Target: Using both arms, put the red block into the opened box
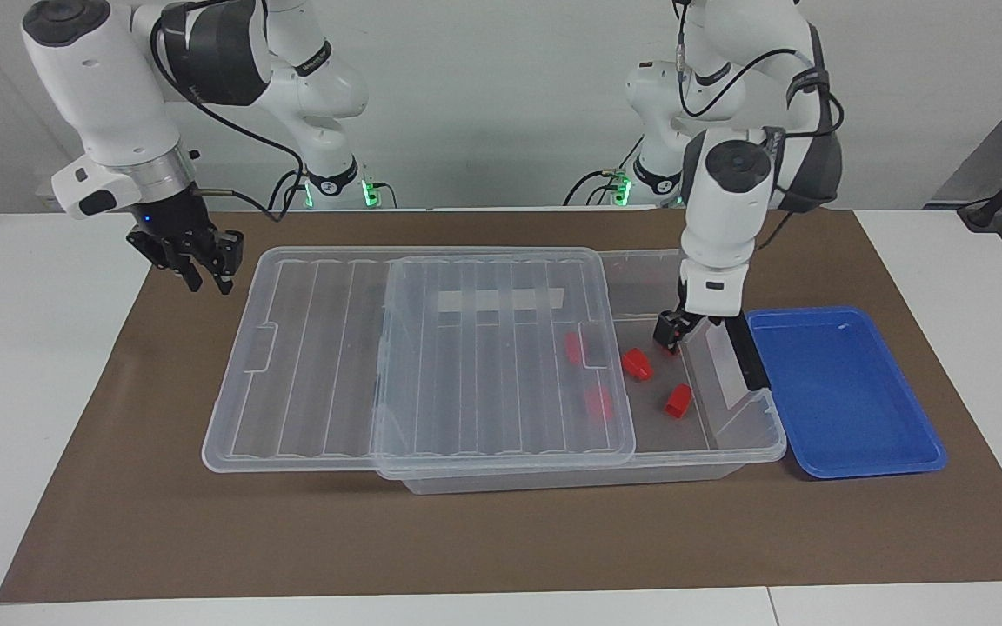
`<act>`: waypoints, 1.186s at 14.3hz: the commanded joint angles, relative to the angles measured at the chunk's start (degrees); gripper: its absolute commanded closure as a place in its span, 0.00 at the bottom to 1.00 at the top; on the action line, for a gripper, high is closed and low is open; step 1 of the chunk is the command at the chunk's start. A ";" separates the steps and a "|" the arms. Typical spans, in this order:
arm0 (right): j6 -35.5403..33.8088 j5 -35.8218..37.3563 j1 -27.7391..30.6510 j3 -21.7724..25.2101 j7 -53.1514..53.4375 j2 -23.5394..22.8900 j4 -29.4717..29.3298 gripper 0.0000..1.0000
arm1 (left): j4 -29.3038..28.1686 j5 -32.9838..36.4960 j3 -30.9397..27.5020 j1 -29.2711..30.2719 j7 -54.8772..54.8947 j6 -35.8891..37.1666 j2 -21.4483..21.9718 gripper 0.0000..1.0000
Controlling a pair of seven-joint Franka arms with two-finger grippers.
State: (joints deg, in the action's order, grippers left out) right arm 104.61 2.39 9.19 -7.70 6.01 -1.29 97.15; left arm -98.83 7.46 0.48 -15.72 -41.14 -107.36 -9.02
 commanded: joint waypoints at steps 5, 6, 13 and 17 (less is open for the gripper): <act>13.85 -0.90 2.76 -0.39 -2.50 -0.29 9.11 1.00 | 5.32 -2.10 -0.31 15.34 37.63 16.64 8.74 0.00; 14.73 -0.90 2.50 -0.39 -2.50 -1.43 9.11 1.00 | 5.32 -2.01 -0.31 18.33 45.80 17.79 10.15 0.00; 17.99 -0.90 0.22 -0.48 -2.24 -5.39 9.20 1.00 | 4.18 -2.10 -0.13 20.03 56.43 16.75 11.83 0.00; 18.79 -0.90 -3.12 -0.57 -2.32 -5.92 9.11 1.00 | 5.14 -2.10 2.84 18.19 56.87 16.84 13.41 0.00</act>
State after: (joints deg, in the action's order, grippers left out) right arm 122.19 2.39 7.67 -7.99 4.60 -7.17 105.89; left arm -93.40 5.77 2.10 4.55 15.34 -90.82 2.32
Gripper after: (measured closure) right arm 0.991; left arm 0.000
